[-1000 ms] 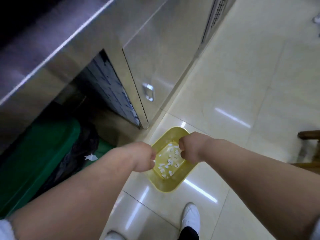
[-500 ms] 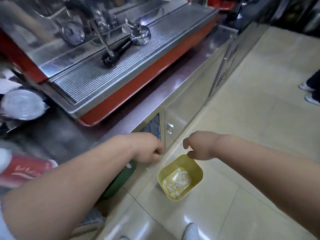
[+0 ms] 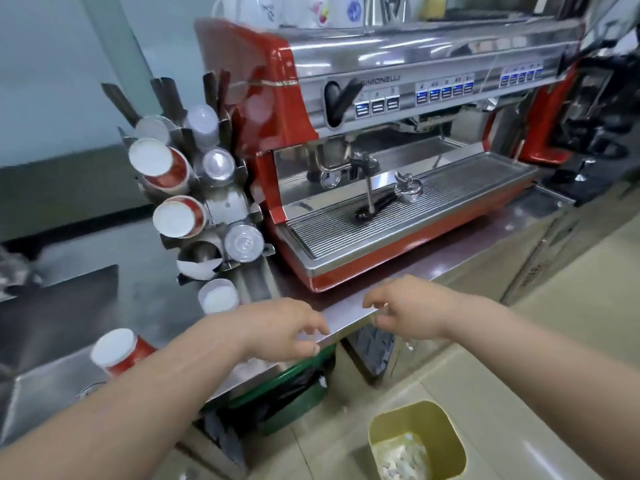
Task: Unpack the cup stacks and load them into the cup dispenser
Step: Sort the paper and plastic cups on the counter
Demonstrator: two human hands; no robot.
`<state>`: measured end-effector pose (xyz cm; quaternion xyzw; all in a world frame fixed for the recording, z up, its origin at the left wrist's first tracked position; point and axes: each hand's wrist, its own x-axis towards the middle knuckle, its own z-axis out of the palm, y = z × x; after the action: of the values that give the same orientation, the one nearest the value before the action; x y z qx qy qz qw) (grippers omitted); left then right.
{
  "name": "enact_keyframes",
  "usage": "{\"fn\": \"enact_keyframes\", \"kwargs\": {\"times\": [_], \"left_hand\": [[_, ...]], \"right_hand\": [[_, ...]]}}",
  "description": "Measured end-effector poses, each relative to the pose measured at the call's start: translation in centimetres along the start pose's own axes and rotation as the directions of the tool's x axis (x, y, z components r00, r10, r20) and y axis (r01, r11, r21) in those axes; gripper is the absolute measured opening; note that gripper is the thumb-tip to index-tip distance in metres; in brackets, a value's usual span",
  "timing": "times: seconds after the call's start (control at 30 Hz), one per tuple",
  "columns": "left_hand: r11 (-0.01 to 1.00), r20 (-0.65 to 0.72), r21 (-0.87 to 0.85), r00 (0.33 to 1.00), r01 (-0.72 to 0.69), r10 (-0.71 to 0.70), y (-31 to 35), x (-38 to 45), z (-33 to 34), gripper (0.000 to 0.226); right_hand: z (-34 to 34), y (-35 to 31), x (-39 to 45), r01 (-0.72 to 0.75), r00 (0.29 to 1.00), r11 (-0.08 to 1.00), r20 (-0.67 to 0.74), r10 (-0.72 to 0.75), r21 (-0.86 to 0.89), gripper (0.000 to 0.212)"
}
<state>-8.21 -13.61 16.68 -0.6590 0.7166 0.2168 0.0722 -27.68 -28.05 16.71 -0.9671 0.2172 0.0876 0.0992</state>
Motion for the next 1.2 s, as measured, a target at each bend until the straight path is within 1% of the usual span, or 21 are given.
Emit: {"fn": "enact_keyframes", "kwargs": {"times": [0.07,0.2,0.33,0.47,0.57,0.67,0.73,0.9,1.07,1.2], "left_hand": [[0.999,-0.042,-0.003,0.998,0.041,-0.041,-1.8,-2.2,-0.3,0.043],[0.99,-0.121,-0.058,0.983,0.132,-0.138,-5.0,-6.9,-1.5,0.036],[0.966,-0.205,-0.075,0.945,0.247,-0.257,-8.6,-11.8,-2.1,0.036],[0.938,-0.256,-0.103,0.902,0.332,-0.348,-12.4,-16.8,-1.6,0.035],[0.919,-0.277,-0.144,0.877,0.367,-0.393,-15.3,-19.8,-0.3,0.037],[0.906,-0.313,-0.217,0.854,0.362,-0.416,-17.6,-21.9,1.3,0.037],[0.903,-0.317,-0.235,0.85,0.36,-0.421,-18.8,-22.9,2.4,0.038],[0.883,-0.302,-0.285,0.839,0.374,-0.452,-21.7,-24.0,4.8,0.043],[0.825,-0.293,-0.42,0.804,0.379,-0.518,-22.5,-22.8,8.2,0.063],[0.716,-0.253,-0.586,0.754,0.378,-0.606,-22.3,-20.8,11.4,0.084]], "right_hand": [[-1.5,-2.2,1.7,0.07,0.997,0.998,-0.032,-0.07,-0.002,0.037],[-3.7,-6.8,5.2,0.208,0.976,0.977,-0.058,-0.21,-0.042,0.031],[-5.7,-11.6,8.2,0.329,0.935,0.939,-0.101,-0.339,-0.101,0.03],[-6.3,-16.0,10.8,0.402,0.908,0.913,-0.097,-0.407,-0.066,0.029],[-5.6,-18.7,12.6,0.429,0.897,0.902,-0.096,-0.431,-0.046,0.031],[-4.7,-21.0,14.1,0.454,0.885,0.89,-0.103,-0.454,-0.025,0.035],[-4.0,-22.3,15.0,0.468,0.878,0.884,-0.108,-0.466,-0.007,0.036],[-1.1,-24.5,17.3,0.439,0.896,0.896,-0.105,-0.432,0.066,0.034],[2.2,-26.9,18.1,0.432,0.9,0.887,-0.135,-0.414,0.16,0.045],[4.6,-28.0,19.0,0.415,0.91,0.876,-0.111,-0.4,0.248,0.053]]}}
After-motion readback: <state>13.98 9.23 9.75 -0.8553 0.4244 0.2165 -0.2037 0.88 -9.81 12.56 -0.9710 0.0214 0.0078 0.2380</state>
